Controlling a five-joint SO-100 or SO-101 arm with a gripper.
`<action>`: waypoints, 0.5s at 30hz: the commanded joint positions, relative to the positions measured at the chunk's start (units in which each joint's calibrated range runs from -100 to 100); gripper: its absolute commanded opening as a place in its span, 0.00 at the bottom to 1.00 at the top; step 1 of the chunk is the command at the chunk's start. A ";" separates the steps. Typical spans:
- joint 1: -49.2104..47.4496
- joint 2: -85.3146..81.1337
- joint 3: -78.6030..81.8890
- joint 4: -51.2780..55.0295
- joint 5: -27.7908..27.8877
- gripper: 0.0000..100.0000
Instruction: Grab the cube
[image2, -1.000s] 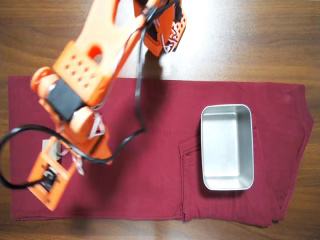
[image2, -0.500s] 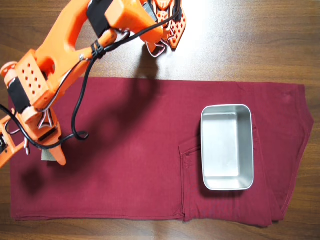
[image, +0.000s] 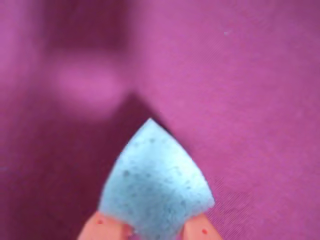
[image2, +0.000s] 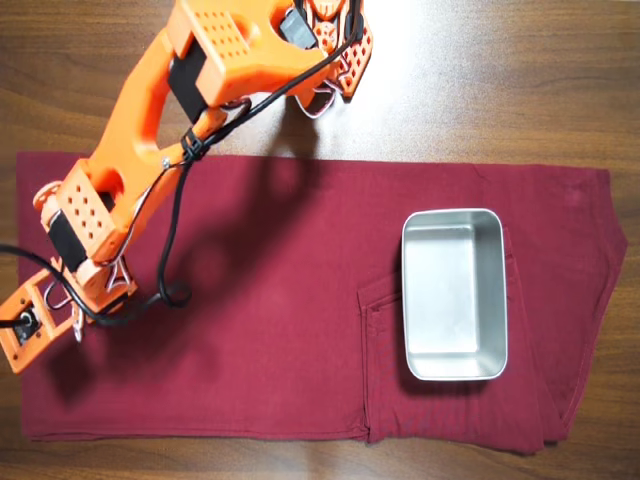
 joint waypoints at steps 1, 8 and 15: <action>-0.30 -0.42 -2.20 -1.27 -0.24 0.00; -0.68 -1.22 -3.02 0.03 0.63 0.00; -4.52 -13.83 -1.92 3.44 1.42 0.00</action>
